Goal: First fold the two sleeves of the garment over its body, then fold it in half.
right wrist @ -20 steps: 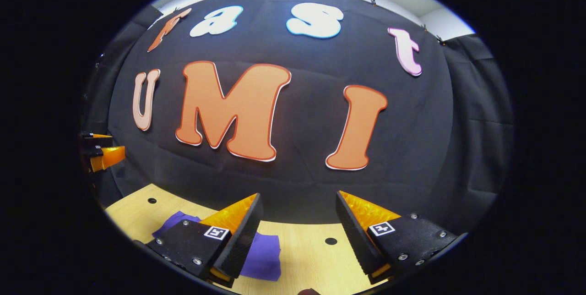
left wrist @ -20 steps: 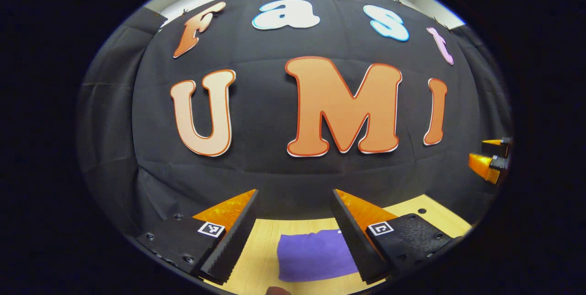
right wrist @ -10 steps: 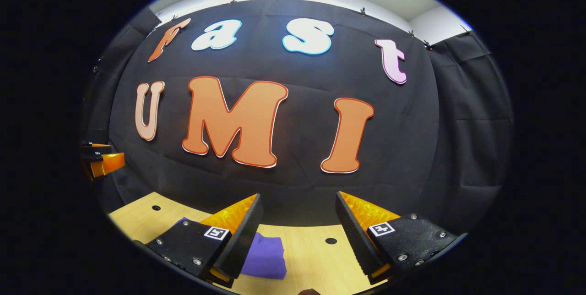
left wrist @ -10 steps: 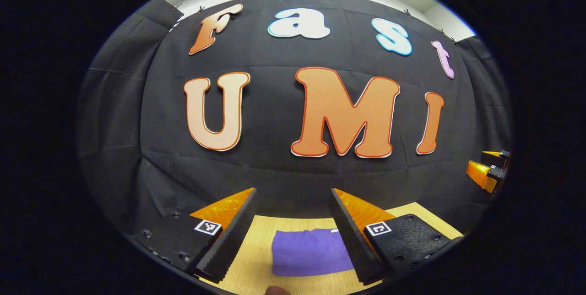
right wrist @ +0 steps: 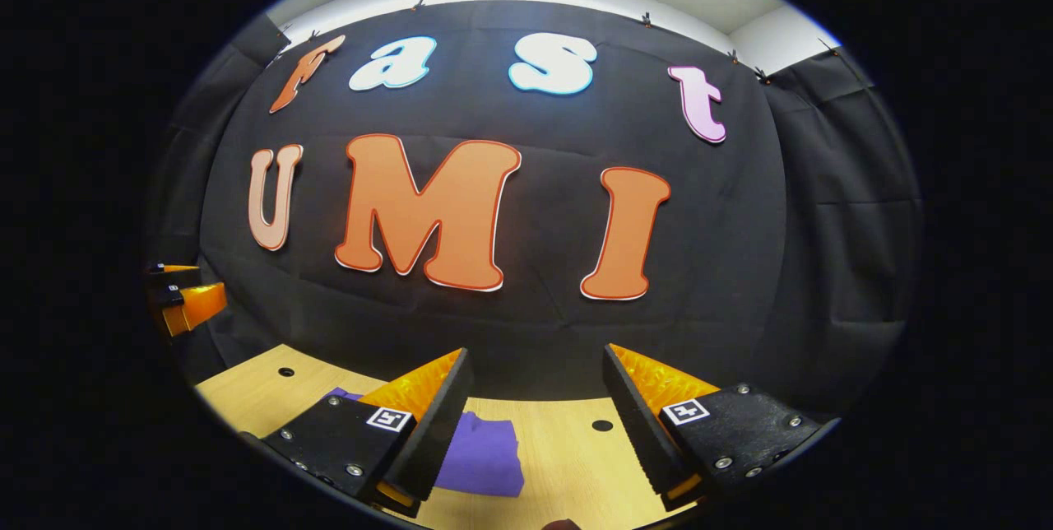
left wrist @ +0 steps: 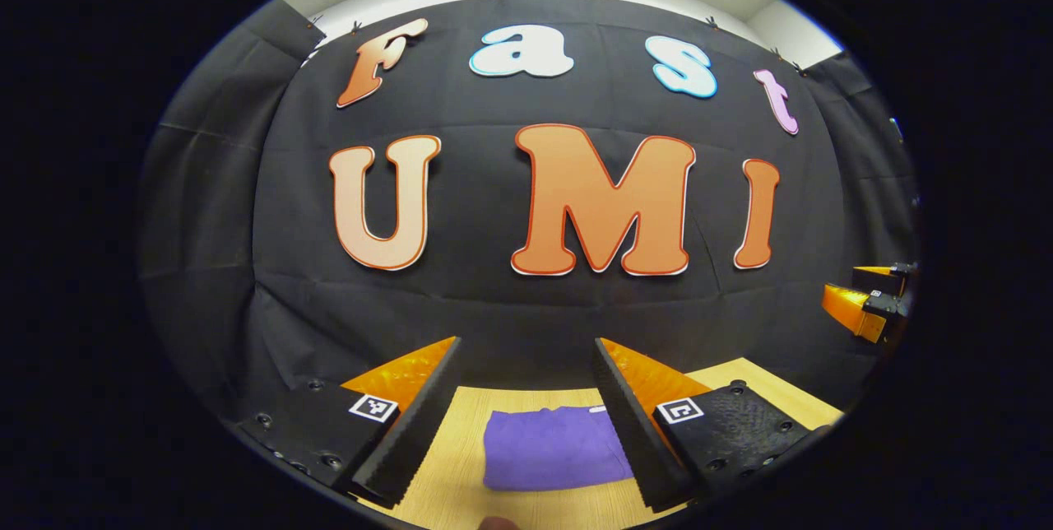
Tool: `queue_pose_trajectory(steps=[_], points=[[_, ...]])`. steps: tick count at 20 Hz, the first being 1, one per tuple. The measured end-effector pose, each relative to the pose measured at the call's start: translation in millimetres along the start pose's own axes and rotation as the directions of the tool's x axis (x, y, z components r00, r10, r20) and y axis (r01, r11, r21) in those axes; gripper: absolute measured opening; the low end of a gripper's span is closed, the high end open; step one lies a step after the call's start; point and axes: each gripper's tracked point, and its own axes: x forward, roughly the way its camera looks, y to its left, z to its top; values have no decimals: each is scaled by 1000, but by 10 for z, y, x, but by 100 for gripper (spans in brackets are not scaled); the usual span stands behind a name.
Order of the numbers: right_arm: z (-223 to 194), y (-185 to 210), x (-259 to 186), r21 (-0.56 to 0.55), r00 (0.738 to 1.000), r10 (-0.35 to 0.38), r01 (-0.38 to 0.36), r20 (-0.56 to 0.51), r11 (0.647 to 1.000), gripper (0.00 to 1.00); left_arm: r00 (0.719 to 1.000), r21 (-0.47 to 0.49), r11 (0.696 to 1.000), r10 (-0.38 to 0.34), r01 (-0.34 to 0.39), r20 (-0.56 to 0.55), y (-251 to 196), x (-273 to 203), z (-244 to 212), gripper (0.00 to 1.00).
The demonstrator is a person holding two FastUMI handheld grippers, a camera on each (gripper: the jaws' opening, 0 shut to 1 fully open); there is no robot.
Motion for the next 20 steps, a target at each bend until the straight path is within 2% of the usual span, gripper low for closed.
queue_pose_trajectory(steps=[4, 8, 15, 20], points=[[-55, 116, -19, -19, 1000, 27, -27, 5, 999, 94, 999, 19, 1000, -20, 20, 25, -98, -29, -53, 98], [-137, 211, -50, -26, 999, 52, -52, -10, 998, 95, 1000, 30, 999, -18, 18, 2, -125, -21, -170, 98], [-208, 227, -77, -31, 998, 53, -54, -20, 998, 94, 1000, 3, 1000, -4, 4, -26, -80, -17, -272, 98], [-272, 257, -92, -31, 998, 61, -62, -33, 998, 95, 999, 18, 1000, -2, 2, -47, -111, -13, -355, 98]])
